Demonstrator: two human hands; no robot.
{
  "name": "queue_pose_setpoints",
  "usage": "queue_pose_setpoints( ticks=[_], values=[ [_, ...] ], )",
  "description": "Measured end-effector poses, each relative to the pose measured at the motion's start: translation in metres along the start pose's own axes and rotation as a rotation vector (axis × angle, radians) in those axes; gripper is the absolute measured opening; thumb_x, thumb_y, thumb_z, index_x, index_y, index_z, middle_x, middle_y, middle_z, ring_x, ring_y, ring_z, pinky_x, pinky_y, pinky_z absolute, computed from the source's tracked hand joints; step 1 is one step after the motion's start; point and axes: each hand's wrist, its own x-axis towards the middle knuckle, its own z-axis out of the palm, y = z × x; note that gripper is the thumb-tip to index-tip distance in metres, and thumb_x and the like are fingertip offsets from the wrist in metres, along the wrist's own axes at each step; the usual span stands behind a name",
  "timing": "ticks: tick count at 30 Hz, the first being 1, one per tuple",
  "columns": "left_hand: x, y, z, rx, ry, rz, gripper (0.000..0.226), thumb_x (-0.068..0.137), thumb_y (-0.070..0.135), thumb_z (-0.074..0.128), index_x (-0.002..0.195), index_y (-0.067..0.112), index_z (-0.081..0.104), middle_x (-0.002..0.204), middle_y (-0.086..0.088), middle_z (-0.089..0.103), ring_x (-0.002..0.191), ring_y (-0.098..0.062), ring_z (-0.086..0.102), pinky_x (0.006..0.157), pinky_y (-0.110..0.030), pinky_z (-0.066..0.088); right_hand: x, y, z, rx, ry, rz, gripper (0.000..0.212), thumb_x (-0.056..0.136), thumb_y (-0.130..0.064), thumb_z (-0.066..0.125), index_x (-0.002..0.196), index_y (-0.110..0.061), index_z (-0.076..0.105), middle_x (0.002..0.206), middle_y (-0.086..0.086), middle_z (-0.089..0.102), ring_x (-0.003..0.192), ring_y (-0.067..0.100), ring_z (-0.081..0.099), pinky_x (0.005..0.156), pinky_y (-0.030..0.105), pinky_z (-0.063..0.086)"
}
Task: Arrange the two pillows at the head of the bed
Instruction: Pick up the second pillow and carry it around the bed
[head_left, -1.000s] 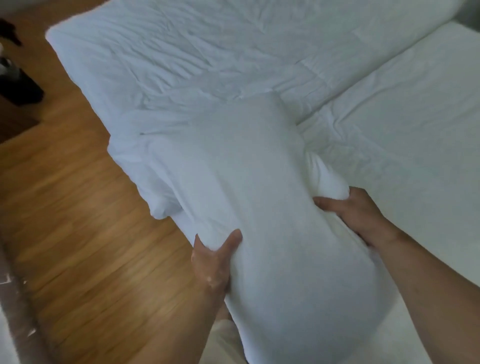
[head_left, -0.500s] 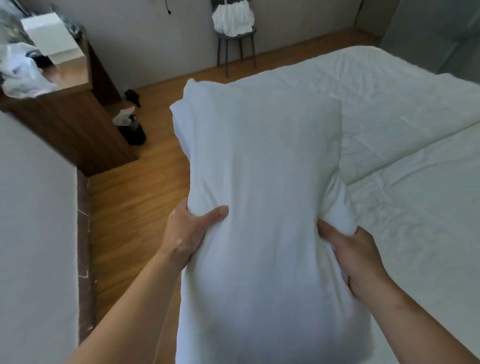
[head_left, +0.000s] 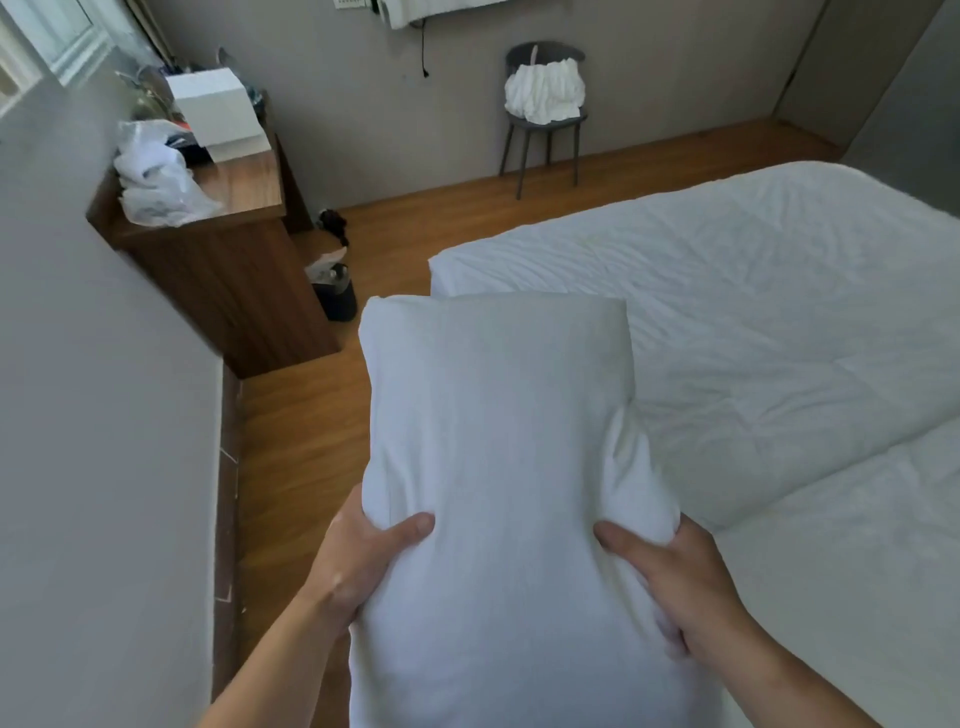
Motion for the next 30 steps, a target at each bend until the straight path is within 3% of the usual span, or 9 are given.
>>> queue_pose_setpoints(
  ticks=[6,11,15,19,23,30],
  values=[
    [0.071,0.018,-0.065,-0.073,0.018,-0.029,0.090,0.047,0.054,0.094,0.130,0.034,0.064,0.115,0.009,0.081,0.101,-0.015,0.079,0.090,-0.040,0.061,0.052,-0.045,0.083,-0.024,0.003,-0.015,0.049,0.065,-0.032,0.095,0.108,-0.021,0.076,0.096,-0.006,0.081,0.091,0.017,0.075,0.082,0.036,0.056],
    [0.140,0.038,-0.095,-0.082,0.075,-0.013,0.094,0.047,0.059,0.093,0.132,0.034,0.063,0.116,0.008,0.080,0.104,-0.018,0.078,0.091,-0.042,0.062,0.114,-0.083,0.130,-0.039,-0.031,-0.029,0.047,0.065,-0.035,0.095,0.108,-0.023,0.077,0.093,-0.011,0.082,0.091,0.014,0.076,0.089,0.039,0.058],
    [0.205,0.061,-0.112,-0.072,0.134,-0.018,0.105,0.043,0.065,0.092,0.137,0.032,0.058,0.121,0.005,0.077,0.108,-0.022,0.075,0.097,-0.049,0.060,0.175,-0.114,0.166,-0.007,-0.070,-0.036,0.041,0.068,-0.029,0.094,0.105,-0.023,0.076,0.087,-0.015,0.081,0.087,0.009,0.075,0.074,0.028,0.054],
    [0.280,0.091,-0.123,-0.070,0.176,-0.029,0.114,0.040,0.076,0.090,0.139,0.033,0.055,0.126,0.005,0.074,0.112,-0.025,0.073,0.101,-0.054,0.058,0.252,-0.157,0.196,-0.017,-0.115,-0.066,0.039,0.070,-0.026,0.093,0.105,-0.021,0.076,0.085,-0.012,0.081,0.078,0.002,0.075,0.070,0.026,0.052],
    [0.344,0.127,-0.133,-0.096,0.178,-0.012,0.111,0.041,0.077,0.090,0.139,0.035,0.056,0.126,0.006,0.075,0.114,-0.025,0.073,0.103,-0.055,0.056,0.319,-0.201,0.217,-0.058,-0.141,-0.077,0.047,0.068,-0.033,0.093,0.110,-0.020,0.076,0.096,-0.007,0.080,0.091,0.016,0.075,0.079,0.033,0.053],
    [0.447,0.174,-0.152,-0.130,0.152,-0.002,0.101,0.051,0.073,0.091,0.140,0.042,0.054,0.131,0.008,0.073,0.119,-0.026,0.071,0.104,-0.056,0.055,0.414,-0.256,0.260,-0.072,-0.141,-0.071,0.054,0.064,-0.044,0.093,0.111,-0.023,0.075,0.098,-0.009,0.080,0.092,0.017,0.075,0.088,0.039,0.056]
  ],
)
